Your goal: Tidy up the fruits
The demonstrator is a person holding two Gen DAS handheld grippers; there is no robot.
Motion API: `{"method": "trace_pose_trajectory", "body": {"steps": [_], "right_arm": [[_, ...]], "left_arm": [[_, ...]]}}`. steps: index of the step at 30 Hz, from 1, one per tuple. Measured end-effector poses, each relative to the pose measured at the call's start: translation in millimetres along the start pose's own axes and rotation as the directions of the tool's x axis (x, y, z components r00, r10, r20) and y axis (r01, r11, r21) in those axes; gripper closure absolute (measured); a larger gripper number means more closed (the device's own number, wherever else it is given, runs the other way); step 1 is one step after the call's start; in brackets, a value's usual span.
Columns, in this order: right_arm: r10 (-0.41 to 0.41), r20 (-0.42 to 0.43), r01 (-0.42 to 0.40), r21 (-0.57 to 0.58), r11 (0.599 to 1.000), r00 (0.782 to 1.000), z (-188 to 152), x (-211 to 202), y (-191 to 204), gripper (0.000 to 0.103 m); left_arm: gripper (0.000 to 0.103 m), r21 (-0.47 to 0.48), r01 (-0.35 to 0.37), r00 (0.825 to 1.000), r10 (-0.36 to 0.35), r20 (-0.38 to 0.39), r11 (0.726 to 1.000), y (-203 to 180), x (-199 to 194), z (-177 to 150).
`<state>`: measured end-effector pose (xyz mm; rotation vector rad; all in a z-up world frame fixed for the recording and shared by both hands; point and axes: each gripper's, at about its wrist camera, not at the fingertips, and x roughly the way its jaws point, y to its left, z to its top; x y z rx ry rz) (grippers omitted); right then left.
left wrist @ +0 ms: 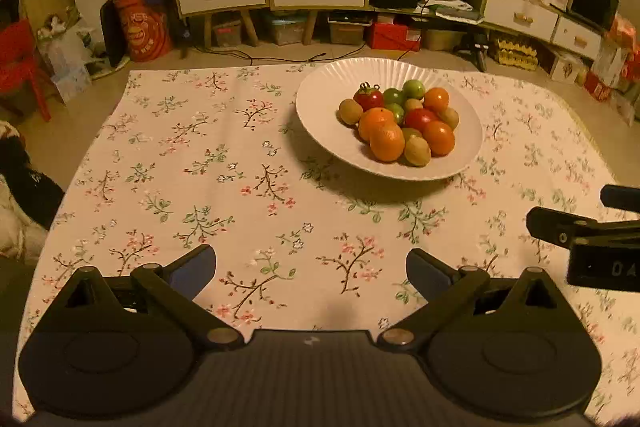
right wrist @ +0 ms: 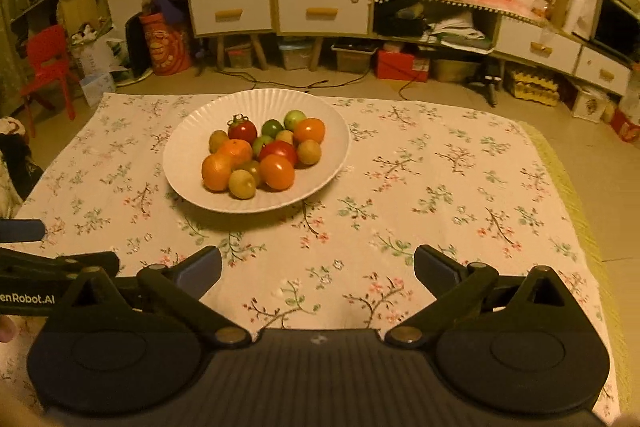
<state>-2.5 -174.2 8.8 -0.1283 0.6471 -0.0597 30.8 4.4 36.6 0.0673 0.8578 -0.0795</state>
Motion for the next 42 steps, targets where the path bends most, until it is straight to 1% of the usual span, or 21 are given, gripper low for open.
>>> {"method": "trace_pose_trajectory", "body": {"steps": [3, 6, 9, 15, 42], "right_arm": [[0.003, -0.013, -0.003, -0.023, 1.000, 1.000, -5.2, 4.0, 8.3, 0.000], [0.014, -0.027, -0.015, -0.024, 1.000, 1.000, -8.6, 6.6, 13.1, 0.000], [0.000, -0.028, -0.001, -0.036, 0.999, 1.000, -10.9, 7.6, 16.3, 0.000], [0.005, -0.048, -0.006, -0.030, 1.000, 0.999, -14.6, 8.8, 16.5, 0.000], [0.003, -0.045, -0.005, -0.038, 0.999, 0.999, -14.8, 5.6, 18.2, 0.000]], "left_arm": [[0.004, 0.019, -0.024, 1.000, 0.023, 0.009, 1.000, -2.0, -1.4, -4.1], [0.004, 0.018, -0.023, 1.000, 0.023, 0.006, 1.000, -1.1, -1.5, -6.2], [0.004, 0.013, -0.022, 1.000, 0.022, 0.005, 1.000, 0.6, -1.7, -8.7], [0.004, -0.003, -0.023, 1.000, 0.023, -0.009, 1.000, 0.9, 0.5, -10.5], [0.004, -0.020, -0.014, 1.000, 0.014, -0.021, 1.000, 2.9, 1.9, -11.5]]}}
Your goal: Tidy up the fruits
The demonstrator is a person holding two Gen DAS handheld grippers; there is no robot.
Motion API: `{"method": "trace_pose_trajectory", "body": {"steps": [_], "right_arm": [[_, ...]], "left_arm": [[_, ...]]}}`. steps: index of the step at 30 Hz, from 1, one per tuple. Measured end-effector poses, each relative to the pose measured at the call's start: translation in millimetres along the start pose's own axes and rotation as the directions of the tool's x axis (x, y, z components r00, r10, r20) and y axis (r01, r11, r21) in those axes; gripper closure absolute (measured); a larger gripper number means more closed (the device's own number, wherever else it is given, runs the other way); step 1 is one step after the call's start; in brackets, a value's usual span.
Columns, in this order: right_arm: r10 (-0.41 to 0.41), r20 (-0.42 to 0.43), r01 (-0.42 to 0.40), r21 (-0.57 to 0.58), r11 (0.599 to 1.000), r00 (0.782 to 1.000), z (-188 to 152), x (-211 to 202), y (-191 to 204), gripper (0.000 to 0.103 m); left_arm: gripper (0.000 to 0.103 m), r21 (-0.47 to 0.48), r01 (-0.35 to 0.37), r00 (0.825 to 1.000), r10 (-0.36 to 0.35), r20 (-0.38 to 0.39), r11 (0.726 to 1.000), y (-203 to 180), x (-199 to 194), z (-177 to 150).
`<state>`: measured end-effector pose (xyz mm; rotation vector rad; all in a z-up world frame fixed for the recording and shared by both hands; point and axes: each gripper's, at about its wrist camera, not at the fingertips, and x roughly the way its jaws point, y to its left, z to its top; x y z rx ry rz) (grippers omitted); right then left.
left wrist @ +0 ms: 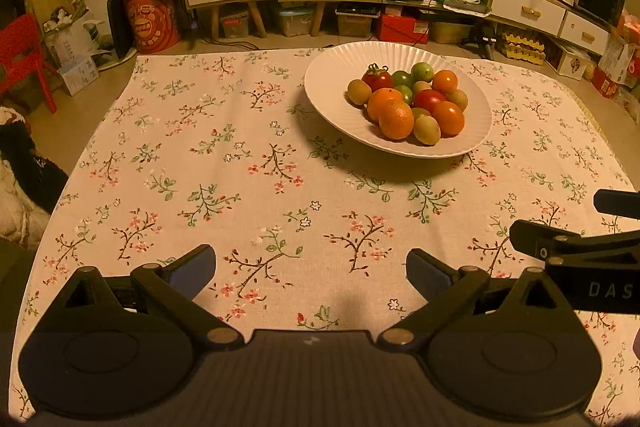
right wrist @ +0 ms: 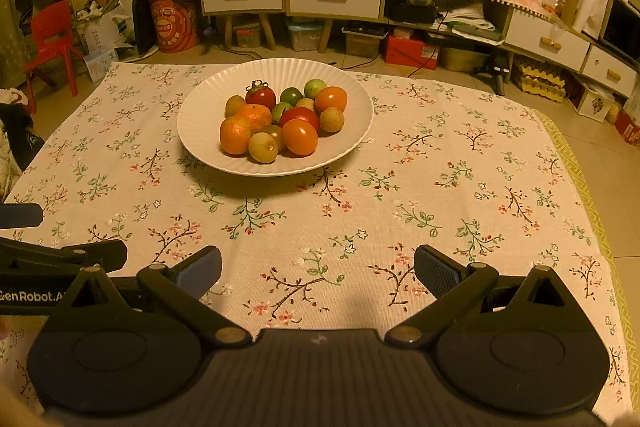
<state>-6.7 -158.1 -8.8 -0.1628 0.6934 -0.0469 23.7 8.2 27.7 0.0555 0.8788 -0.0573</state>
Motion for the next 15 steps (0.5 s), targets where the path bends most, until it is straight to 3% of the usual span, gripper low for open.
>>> {"method": "trace_pose_trajectory", "body": {"steps": [15], "right_arm": [[0.002, -0.001, -0.002, -0.002, 1.000, 1.000, 0.2, -1.2, 0.2, 0.000]], "left_arm": [[0.004, -0.008, 0.009, 1.000, -0.009, -0.007, 1.000, 0.8, 0.9, 0.4]]}}
